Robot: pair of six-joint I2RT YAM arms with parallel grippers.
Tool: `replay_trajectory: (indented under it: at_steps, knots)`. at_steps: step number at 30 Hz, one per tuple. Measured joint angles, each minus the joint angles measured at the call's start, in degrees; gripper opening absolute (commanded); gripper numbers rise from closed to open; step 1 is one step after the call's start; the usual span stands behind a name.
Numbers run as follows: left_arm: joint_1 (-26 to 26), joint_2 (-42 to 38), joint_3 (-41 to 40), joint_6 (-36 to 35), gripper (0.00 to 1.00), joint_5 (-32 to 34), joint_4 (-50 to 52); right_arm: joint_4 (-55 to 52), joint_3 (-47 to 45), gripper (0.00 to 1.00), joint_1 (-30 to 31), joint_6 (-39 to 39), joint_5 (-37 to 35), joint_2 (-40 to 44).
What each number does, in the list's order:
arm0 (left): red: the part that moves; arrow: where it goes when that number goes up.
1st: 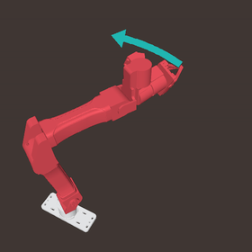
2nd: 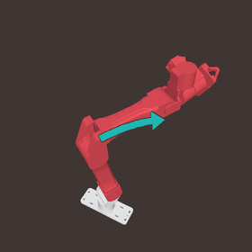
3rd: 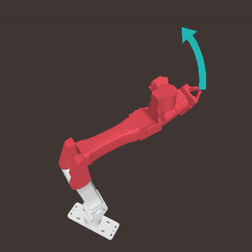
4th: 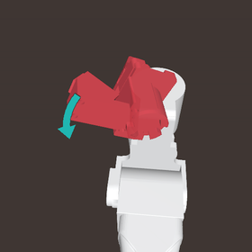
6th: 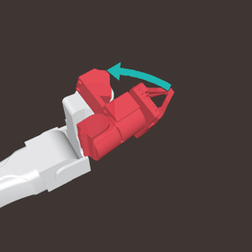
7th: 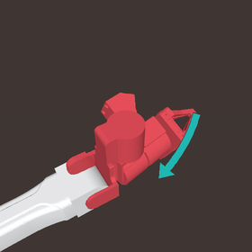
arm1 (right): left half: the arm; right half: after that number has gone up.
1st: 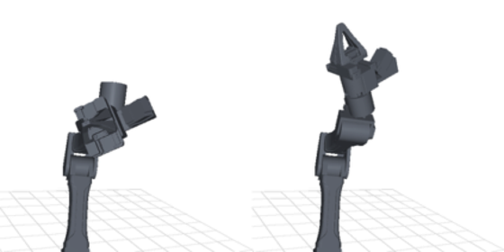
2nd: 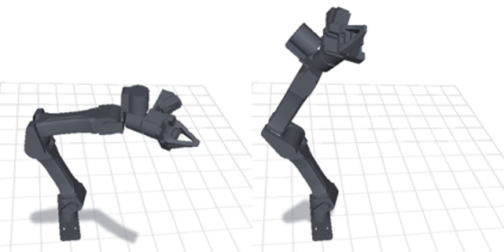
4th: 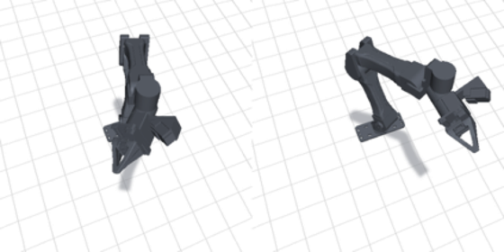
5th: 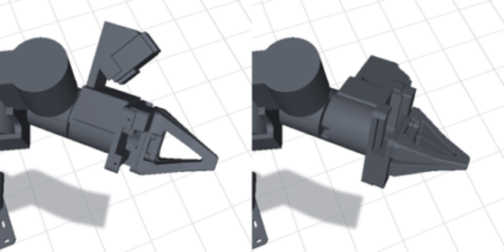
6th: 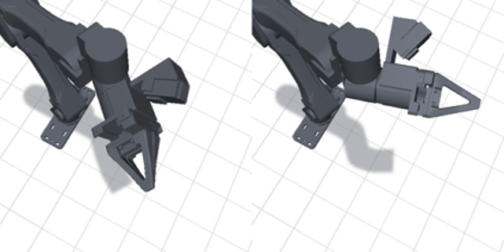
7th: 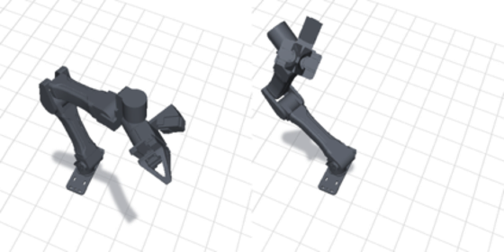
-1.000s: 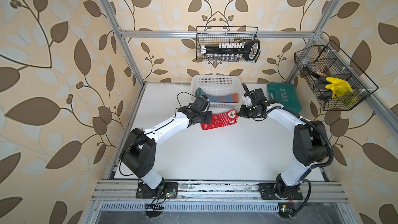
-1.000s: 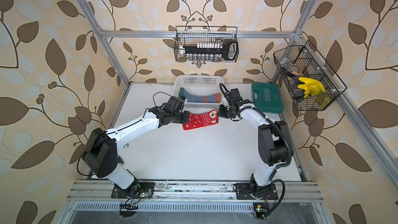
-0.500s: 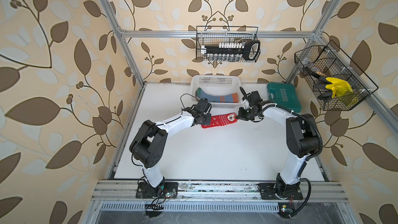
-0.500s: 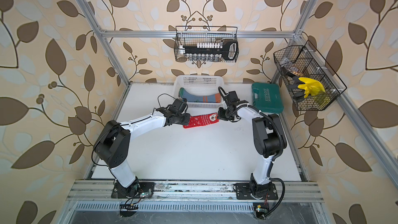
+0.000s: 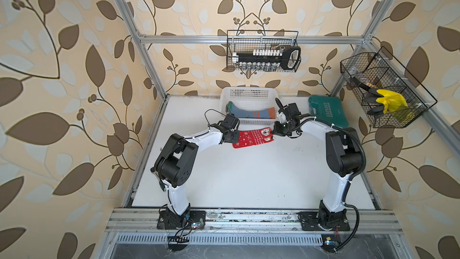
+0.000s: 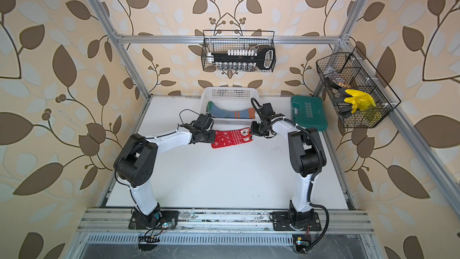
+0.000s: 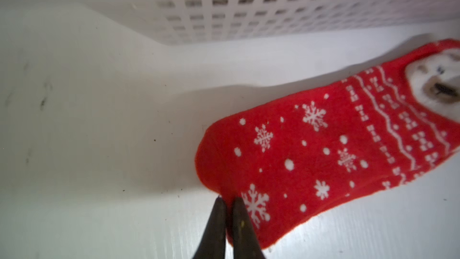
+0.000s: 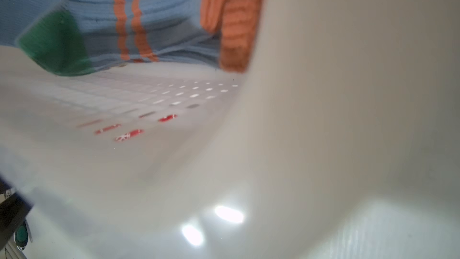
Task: Place the socks together as a pair
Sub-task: Place the sock in the sock.
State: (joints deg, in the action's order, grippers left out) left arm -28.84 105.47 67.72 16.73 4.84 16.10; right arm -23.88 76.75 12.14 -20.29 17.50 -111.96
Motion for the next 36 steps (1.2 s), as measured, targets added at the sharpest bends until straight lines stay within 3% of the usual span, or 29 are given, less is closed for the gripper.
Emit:
replay_trajectory:
  at_steps: [3,8,10,12,14,18,20,25,31,36]
  knots:
    - [0.0,0.3,-0.3,0.1,0.18,-0.5,0.4,0.2,-0.5,0.07,-0.2,0.0,0.1,0.0]
    - [0.0,-0.6,-1.0,1.0,0.72,-2.0,0.5,0.6,-1.0,0.19,-0.3,-0.1,0.1,0.0]
    - [0.0,-1.4,-1.8,1.4,0.81,-2.4,0.7,0.7,-1.2,0.20,-0.3,-0.1,0.1,0.0]
    - [0.1,-2.3,-2.6,2.0,0.81,-3.0,1.0,1.0,-1.7,0.19,-0.3,0.0,0.1,0.4]
    - [0.5,-2.8,-2.8,2.7,0.79,-3.7,1.1,1.2,-3.3,0.12,-0.3,-0.1,0.1,1.6]
    - [0.5,-2.8,-2.9,4.1,0.63,-5.7,0.9,1.0,-7.3,0.11,-0.3,-0.9,0.0,5.0]
    - [0.8,-2.7,-2.9,4.6,0.56,-6.5,0.6,1.2,-7.6,0.15,-0.3,-1.2,-0.1,5.6]
    - [0.8,-2.3,-2.9,4.7,0.54,-7.8,-0.1,5.1,-9.1,0.28,-0.5,-2.9,0.4,5.6]
    - [0.8,-0.7,-2.9,4.7,0.51,-8.1,-0.8,13.7,-14.9,0.29,-3.1,-7.6,4.4,5.6]
    - [0.8,0.0,-2.9,5.1,0.36,-8.8,-1.1,21.6,-16.0,0.29,-4.5,-12.2,8.5,4.2]
